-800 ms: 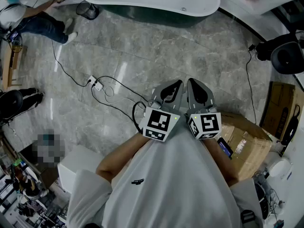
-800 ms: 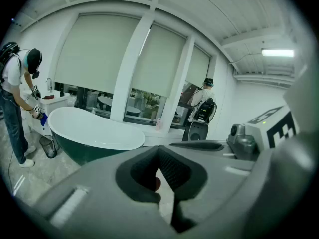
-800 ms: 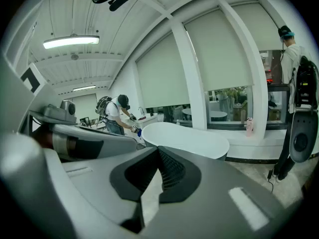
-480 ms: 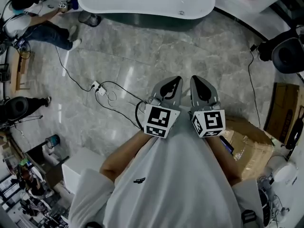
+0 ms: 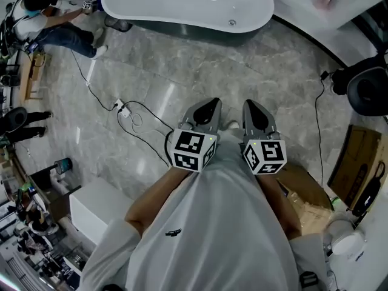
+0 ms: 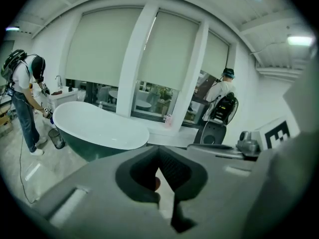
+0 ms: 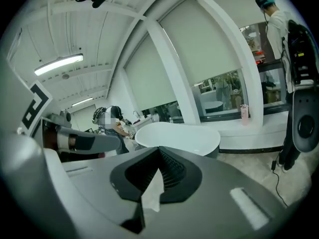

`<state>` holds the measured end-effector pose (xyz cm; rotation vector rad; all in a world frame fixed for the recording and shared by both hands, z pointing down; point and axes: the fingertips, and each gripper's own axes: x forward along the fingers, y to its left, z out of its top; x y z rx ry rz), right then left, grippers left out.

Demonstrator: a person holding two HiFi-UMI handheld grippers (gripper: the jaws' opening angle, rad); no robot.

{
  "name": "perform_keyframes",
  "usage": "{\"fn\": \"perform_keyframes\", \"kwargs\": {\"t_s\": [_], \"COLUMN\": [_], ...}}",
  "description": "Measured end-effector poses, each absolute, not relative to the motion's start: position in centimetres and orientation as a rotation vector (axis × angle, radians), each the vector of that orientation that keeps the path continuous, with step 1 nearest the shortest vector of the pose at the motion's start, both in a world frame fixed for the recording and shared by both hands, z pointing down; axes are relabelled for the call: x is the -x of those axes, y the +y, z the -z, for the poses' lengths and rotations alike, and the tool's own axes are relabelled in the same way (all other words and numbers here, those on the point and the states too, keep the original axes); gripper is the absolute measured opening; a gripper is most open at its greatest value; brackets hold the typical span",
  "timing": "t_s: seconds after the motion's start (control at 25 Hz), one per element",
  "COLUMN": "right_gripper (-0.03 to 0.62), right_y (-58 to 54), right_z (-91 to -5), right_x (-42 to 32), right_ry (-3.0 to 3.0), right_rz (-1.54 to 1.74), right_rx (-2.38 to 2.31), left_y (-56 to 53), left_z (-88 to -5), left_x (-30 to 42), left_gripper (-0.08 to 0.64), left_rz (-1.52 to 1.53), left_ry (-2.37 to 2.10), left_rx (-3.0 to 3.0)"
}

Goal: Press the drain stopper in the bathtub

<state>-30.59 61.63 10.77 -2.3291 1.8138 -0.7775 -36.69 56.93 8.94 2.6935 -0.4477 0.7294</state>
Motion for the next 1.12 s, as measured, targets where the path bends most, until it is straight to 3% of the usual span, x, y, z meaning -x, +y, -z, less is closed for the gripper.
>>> {"fn": "perform_keyframes", "kwargs": {"t_s": [0.48, 0.84, 1.12], "right_gripper": [-0.003, -0.002, -0.002], "right_y": [54.1, 38.0, 26.2], "right_z": [-14.8, -12.3, -11.9], "right_x": [22.9, 13.0, 8.9], "right_ry": [1.814, 1.811, 2.043], "right_rz": [0.911, 0.986, 1.002], "right_rx": [2.368, 2.505, 2.471], "left_y": [48.2, 32.7, 22.2], "left_z": [-12.7, -9.8, -12.1], "left_x": [28.7, 17.5, 13.9], "left_gripper": [-0.001, 0.000, -0.001], "left_rz": [-0.719, -0.612, -0.605], "left_ry": [-0.445, -0.268, -0.309], "left_rx": [-2.597, -2.614, -2.504]}}
